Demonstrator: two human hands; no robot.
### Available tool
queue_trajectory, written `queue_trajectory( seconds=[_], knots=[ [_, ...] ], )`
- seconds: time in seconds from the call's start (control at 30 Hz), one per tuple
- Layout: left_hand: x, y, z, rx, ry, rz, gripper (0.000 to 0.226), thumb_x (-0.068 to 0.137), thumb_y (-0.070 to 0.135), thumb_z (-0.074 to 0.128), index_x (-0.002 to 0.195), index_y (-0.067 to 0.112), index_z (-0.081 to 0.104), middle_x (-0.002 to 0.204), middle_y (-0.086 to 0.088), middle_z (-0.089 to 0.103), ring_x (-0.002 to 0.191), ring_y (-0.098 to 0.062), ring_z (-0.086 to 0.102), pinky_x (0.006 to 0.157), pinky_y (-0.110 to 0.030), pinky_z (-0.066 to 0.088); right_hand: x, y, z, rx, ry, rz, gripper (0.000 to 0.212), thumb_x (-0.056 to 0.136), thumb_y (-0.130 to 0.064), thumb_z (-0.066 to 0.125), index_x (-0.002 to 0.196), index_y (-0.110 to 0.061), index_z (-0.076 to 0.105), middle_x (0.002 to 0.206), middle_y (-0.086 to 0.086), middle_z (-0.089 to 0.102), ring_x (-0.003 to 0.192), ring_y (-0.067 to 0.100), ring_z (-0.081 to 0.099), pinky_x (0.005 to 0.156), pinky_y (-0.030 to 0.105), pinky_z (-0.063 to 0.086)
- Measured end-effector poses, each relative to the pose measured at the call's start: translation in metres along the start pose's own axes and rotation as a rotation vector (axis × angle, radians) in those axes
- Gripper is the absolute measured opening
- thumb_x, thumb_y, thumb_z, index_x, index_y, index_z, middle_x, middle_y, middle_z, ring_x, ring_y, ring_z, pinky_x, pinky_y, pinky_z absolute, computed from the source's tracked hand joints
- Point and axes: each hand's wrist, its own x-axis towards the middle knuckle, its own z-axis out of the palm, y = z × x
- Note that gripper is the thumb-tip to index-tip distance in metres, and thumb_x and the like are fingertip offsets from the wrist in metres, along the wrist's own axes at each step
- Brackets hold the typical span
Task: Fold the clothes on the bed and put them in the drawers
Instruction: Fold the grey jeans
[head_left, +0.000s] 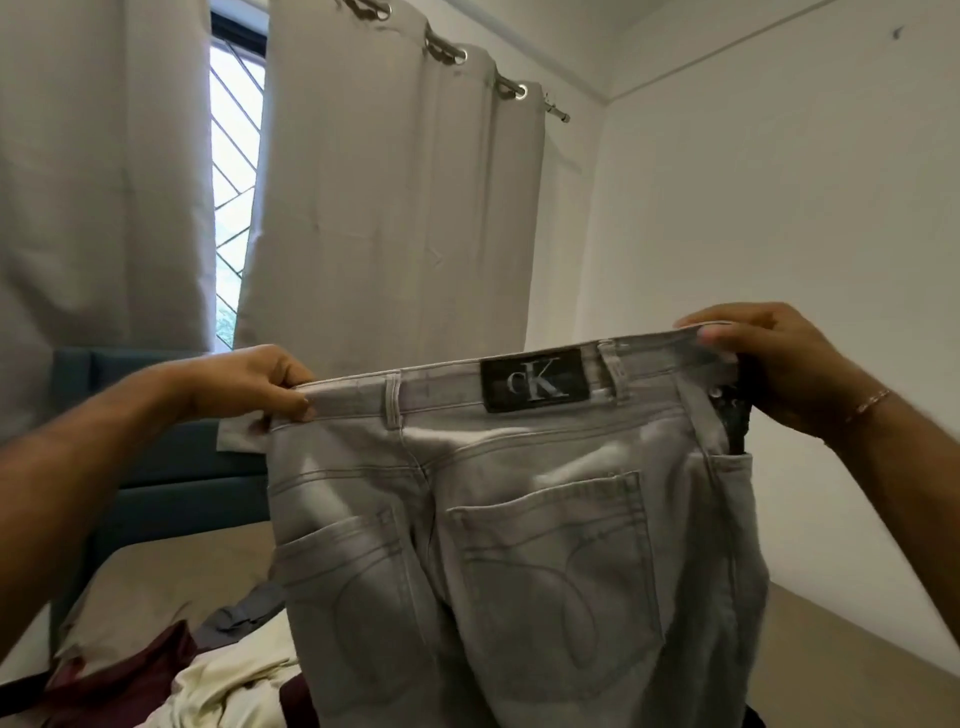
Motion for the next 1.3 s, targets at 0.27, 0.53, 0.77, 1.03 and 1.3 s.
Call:
queue_trajectory(
  seconds=[0.27,0.53,0.77,1.03,1.3],
  knots=[
    [0.003,0.004,-0.013,0.033,0.165,0.054,0.038,0.064,0.04,0.072,0.067,0.002,0.07,0.066,-0.009,0.061,0.062,-0.021,0.054,0.059,-0.031,0.046,-0.001,0.001,0.002,-0.178,-0.12,-0.068,0.025,0.093,-0.013,0.065,0.114,-0.005,0.077,0.117,0.01,0.076,0.11,0.02,0.072,0.089,0.027,0.058],
    [0.014,0.021,-0.021,0.434,0.282,0.16,0.036,0.073,0.069,0.074,0.067,0.034,0.068,0.052,0.007,0.057,0.048,-0.005,0.051,0.05,-0.018,0.041,-0.01,0.003,0.013,-0.135,-0.138,0.057,0.021,0.092,-0.029,0.075,0.104,-0.013,0.081,0.105,0.013,0.077,0.096,0.024,0.073,0.081,0.032,0.061],
    [0.02,0.038,-0.016,0.49,0.032,0.037,0.011,0.085,0.033,0.085,0.082,0.04,0.077,0.072,0.009,0.073,0.065,-0.008,0.067,0.064,-0.02,0.052,-0.024,0.009,-0.001,0.054,0.084,-0.09,0.021,0.092,-0.016,0.062,0.083,-0.017,0.081,0.109,0.002,0.062,0.104,0.016,0.061,0.086,0.026,0.055],
    [0.015,0.02,-0.005,0.933,0.146,-0.122,0.012,0.09,0.049,0.074,0.101,0.044,0.073,0.082,0.018,0.063,0.08,-0.003,0.059,0.076,-0.027,0.045,-0.039,0.024,-0.033,-0.466,-0.191,0.183,0.025,0.095,-0.033,0.06,0.083,-0.022,0.079,0.112,-0.004,0.063,0.102,0.014,0.061,0.089,0.036,0.049],
    [0.021,0.02,-0.029,0.774,0.795,0.193,0.023,0.076,0.018,0.092,0.083,0.013,0.07,0.117,-0.015,0.066,0.106,-0.038,0.059,0.089,-0.054,0.05,-0.027,0.003,-0.028,-0.99,-0.116,0.307,0.055,0.078,-0.062,0.064,0.057,-0.012,0.053,0.052,-0.004,0.046,0.052,0.013,0.045,0.054,0.029,0.039]
  ],
)
